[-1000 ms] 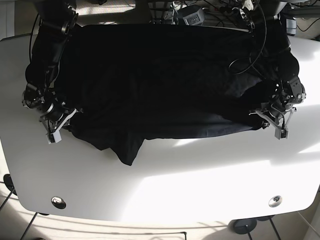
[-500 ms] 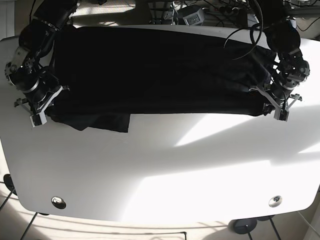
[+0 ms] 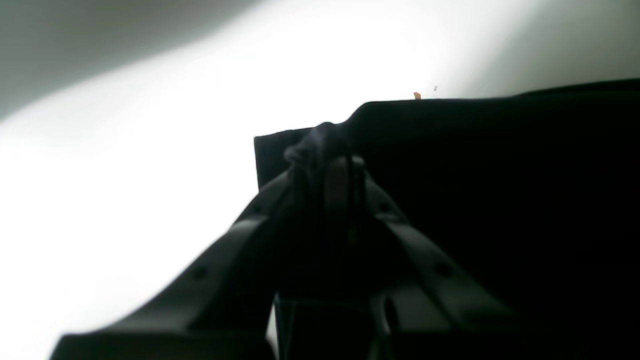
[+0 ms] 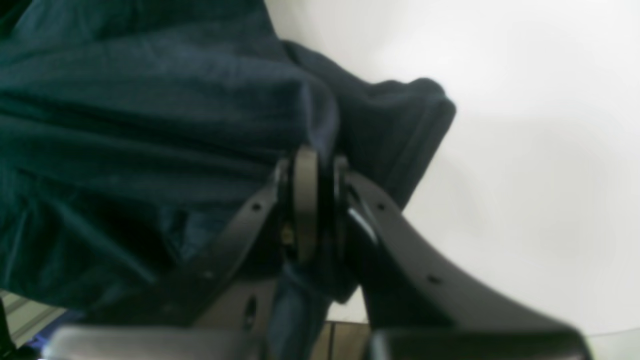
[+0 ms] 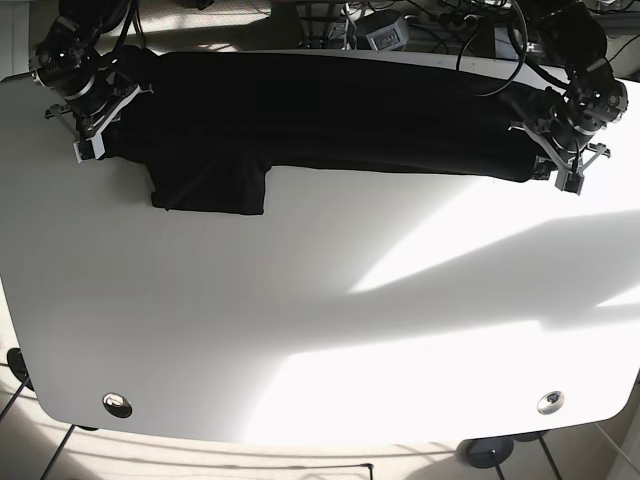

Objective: Fold the T-shirt properly

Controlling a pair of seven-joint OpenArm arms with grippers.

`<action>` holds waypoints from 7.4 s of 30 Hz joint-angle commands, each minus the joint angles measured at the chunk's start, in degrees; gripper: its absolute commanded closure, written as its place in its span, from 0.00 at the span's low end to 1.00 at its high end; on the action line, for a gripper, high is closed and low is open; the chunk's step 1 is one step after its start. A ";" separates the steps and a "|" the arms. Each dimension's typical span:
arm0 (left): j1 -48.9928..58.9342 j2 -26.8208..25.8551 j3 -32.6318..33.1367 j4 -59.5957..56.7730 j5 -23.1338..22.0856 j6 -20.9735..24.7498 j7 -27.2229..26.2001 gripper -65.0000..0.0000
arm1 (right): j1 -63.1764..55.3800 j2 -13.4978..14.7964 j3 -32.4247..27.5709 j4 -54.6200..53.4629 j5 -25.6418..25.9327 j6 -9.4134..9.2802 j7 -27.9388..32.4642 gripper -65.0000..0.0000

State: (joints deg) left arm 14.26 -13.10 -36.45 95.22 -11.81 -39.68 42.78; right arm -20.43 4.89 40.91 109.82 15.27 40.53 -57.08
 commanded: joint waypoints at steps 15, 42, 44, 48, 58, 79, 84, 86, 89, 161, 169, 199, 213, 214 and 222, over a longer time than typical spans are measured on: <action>4.16 -3.64 0.80 10.58 0.17 0.96 -0.98 0.53 | 2.89 2.98 -1.04 2.84 13.52 -0.53 0.68 0.07; 6.27 -1.18 2.03 1.35 -1.59 0.96 -1.42 0.53 | 13.26 -0.45 -15.10 -14.39 11.50 -0.53 0.60 0.72; 5.91 -1.27 2.12 -1.46 -1.59 1.04 -1.51 0.53 | 13.26 -0.45 -14.93 -12.90 11.50 -0.53 0.60 0.97; 5.91 -3.12 2.12 -6.21 -1.77 1.04 -1.51 0.53 | 7.72 -0.45 -14.75 -0.41 12.73 -0.53 0.16 0.97; 5.91 -3.20 2.12 -6.56 -1.77 1.04 -1.51 0.53 | -10.74 -0.09 -5.78 5.48 36.03 -0.53 -2.48 0.97; 5.83 -3.29 2.20 -6.30 -1.77 1.04 -1.51 0.53 | 15.99 10.54 -11.06 -29.16 36.03 -6.91 -2.31 0.07; 5.83 -3.29 2.20 -6.56 -1.77 1.04 -1.51 0.53 | 15.11 7.99 -15.63 -29.25 36.03 -6.91 -2.31 0.17; 5.83 -3.29 2.29 -6.56 -1.77 1.04 -1.51 0.53 | 15.11 7.20 -16.69 -29.25 36.03 -7.35 -2.31 0.17; 5.83 -3.29 2.29 -6.56 -1.77 1.04 -1.51 0.53 | 15.19 7.11 -17.56 -29.25 36.03 -9.81 -1.95 0.20; -16.86 -6.98 9.68 -23.18 -2.12 0.78 -1.51 0.53 | 18.01 1.14 -15.19 -30.57 -6.43 -0.53 18.18 0.83; -12.99 -6.98 -8.43 -10.87 -17.07 -0.32 4.20 0.32 | 17.66 0.87 -14.84 -25.91 -6.34 -0.53 15.89 0.83; -7.62 -4.00 11.61 -4.19 -24.89 -0.32 6.75 0.95 | 17.66 -0.18 -14.75 -25.64 -6.26 -0.53 15.98 0.83; -14.66 10.07 36.75 -1.64 -24.98 12.74 6.31 0.95 | 17.66 -1.59 -14.84 -25.73 -6.34 -0.53 15.98 0.83; -15.10 10.25 37.37 -2.43 -24.98 12.74 6.31 0.95 | 17.66 -1.68 -14.84 -25.73 -6.34 -0.53 15.98 0.83; -17.38 9.72 44.14 -6.47 -24.89 13.00 0.78 0.84 | 17.66 -1.68 -14.84 -25.73 -6.34 -0.53 15.98 0.83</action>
State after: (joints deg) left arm -2.09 -3.53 7.77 87.79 -35.20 -26.11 44.82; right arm -2.87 3.16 26.20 83.68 10.28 40.03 -39.20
